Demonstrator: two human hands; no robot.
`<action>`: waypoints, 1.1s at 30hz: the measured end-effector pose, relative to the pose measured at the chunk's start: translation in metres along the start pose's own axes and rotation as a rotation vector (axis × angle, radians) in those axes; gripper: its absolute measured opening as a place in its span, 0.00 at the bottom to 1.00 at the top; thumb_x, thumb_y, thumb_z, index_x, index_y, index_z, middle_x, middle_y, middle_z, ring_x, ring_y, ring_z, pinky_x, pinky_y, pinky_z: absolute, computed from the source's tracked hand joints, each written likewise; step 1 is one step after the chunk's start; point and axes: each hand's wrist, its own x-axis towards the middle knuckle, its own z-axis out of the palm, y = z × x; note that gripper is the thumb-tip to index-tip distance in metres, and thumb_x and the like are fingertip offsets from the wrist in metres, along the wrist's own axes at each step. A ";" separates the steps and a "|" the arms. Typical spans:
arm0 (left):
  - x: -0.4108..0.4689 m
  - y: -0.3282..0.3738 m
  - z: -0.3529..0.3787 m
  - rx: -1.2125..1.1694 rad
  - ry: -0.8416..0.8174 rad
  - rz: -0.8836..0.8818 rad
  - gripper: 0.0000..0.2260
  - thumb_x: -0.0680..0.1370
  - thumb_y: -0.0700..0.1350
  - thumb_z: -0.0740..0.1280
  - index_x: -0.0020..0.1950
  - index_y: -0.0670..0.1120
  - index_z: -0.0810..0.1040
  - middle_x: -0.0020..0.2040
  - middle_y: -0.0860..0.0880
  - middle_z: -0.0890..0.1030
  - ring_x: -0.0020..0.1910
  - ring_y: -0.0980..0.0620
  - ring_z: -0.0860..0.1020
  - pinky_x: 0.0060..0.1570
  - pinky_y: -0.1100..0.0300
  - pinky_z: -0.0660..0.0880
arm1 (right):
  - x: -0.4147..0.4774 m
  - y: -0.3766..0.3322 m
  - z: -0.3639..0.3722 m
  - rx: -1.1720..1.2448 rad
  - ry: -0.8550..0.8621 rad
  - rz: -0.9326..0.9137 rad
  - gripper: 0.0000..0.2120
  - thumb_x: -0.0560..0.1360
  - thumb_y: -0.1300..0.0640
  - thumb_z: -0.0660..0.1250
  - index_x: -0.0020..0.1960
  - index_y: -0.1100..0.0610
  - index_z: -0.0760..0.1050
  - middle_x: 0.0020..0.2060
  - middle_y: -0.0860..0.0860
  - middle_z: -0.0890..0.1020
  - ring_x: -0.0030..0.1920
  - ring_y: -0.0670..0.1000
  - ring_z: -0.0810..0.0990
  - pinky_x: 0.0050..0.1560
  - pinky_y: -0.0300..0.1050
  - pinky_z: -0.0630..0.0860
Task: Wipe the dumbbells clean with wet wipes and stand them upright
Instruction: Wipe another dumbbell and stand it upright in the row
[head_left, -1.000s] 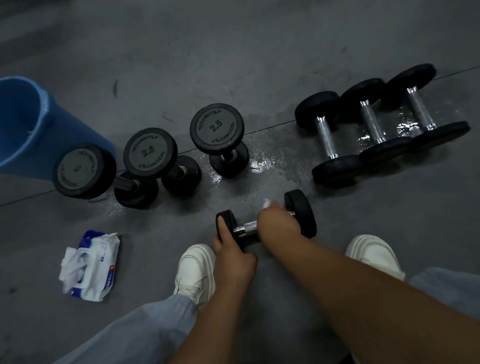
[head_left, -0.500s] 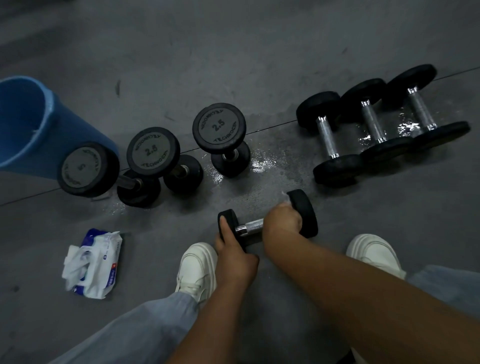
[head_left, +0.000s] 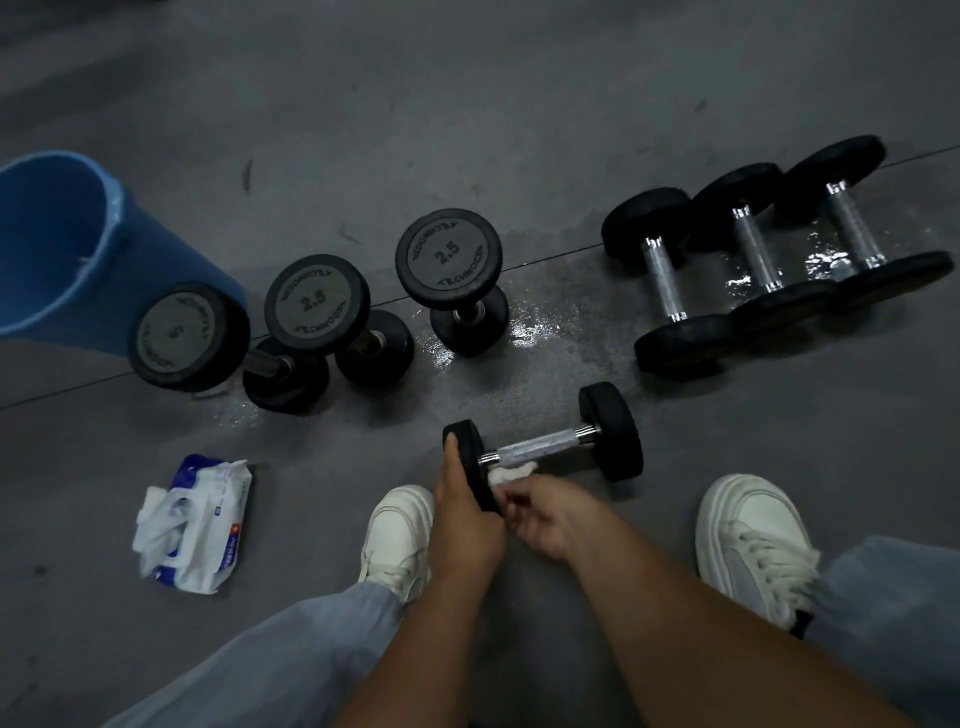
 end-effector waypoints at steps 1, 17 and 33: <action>0.002 -0.002 -0.001 -0.011 -0.001 -0.004 0.45 0.71 0.30 0.63 0.80 0.61 0.49 0.76 0.49 0.65 0.71 0.52 0.68 0.62 0.64 0.64 | -0.002 0.000 0.002 -0.035 0.011 0.003 0.09 0.78 0.70 0.59 0.44 0.61 0.74 0.22 0.51 0.78 0.20 0.42 0.76 0.20 0.30 0.68; 0.001 -0.006 0.004 -0.025 0.035 0.010 0.44 0.72 0.34 0.64 0.78 0.66 0.48 0.73 0.54 0.70 0.67 0.52 0.73 0.60 0.58 0.70 | -0.028 -0.027 0.018 -1.517 0.512 -0.840 0.10 0.79 0.55 0.57 0.58 0.53 0.73 0.53 0.54 0.79 0.52 0.57 0.80 0.50 0.48 0.75; 0.001 0.000 0.003 0.005 0.031 -0.033 0.46 0.71 0.32 0.62 0.79 0.64 0.48 0.75 0.50 0.67 0.68 0.48 0.72 0.54 0.62 0.67 | -0.033 -0.065 0.015 -1.986 0.567 -0.556 0.16 0.79 0.64 0.56 0.63 0.60 0.74 0.61 0.55 0.78 0.61 0.57 0.77 0.53 0.48 0.75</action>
